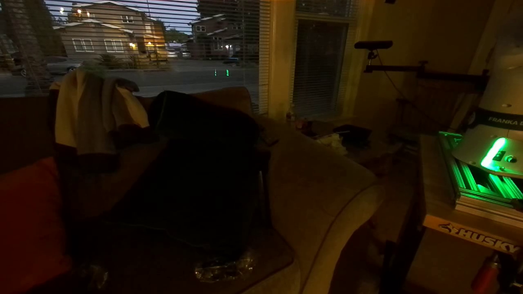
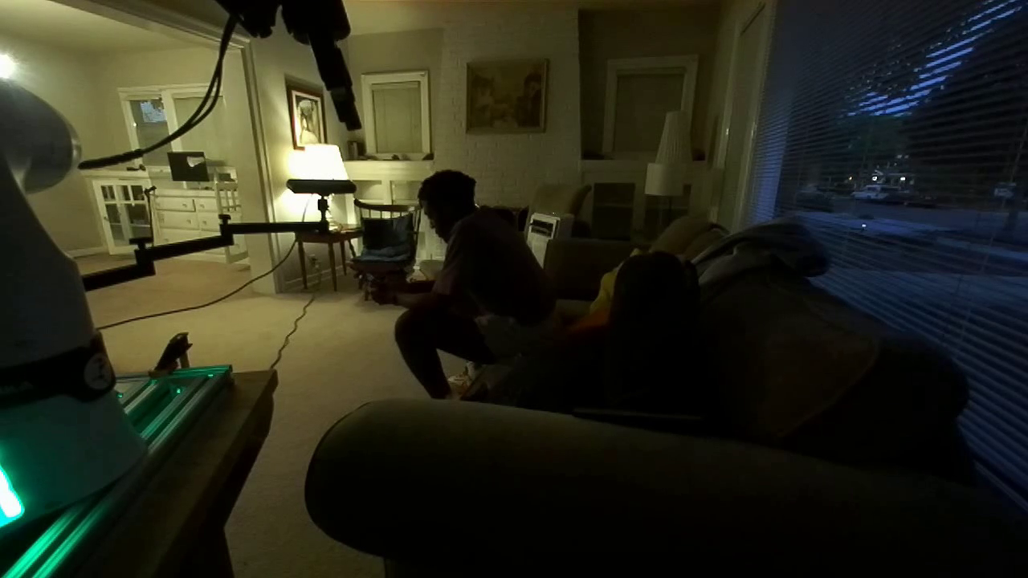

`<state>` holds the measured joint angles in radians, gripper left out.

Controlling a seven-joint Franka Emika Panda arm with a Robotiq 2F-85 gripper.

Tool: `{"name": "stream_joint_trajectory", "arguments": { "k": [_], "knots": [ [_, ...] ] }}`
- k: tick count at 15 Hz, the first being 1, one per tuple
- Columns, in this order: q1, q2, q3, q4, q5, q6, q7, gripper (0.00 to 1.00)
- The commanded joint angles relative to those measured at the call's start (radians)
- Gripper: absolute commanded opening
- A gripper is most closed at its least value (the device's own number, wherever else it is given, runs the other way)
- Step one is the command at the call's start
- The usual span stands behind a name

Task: Put the remote on the sofa arm

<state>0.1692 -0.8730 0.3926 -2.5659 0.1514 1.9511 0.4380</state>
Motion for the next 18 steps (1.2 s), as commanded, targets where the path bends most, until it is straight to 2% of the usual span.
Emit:
{"name": "stream_joint_trajectory", "arguments": {
  "k": [1, 8, 18],
  "knots": [
    [-0.006, 0.015, 0.007, -0.007, -0.006, 0.025, 0.008, 1.00],
    [-0.075, 0.192, 0.034, -0.020, -0.004, 0.272, 0.075, 1.00],
    [-0.065, 0.587, -0.024, 0.053, 0.005, 0.590, 0.089, 1.00]
  ]
}}
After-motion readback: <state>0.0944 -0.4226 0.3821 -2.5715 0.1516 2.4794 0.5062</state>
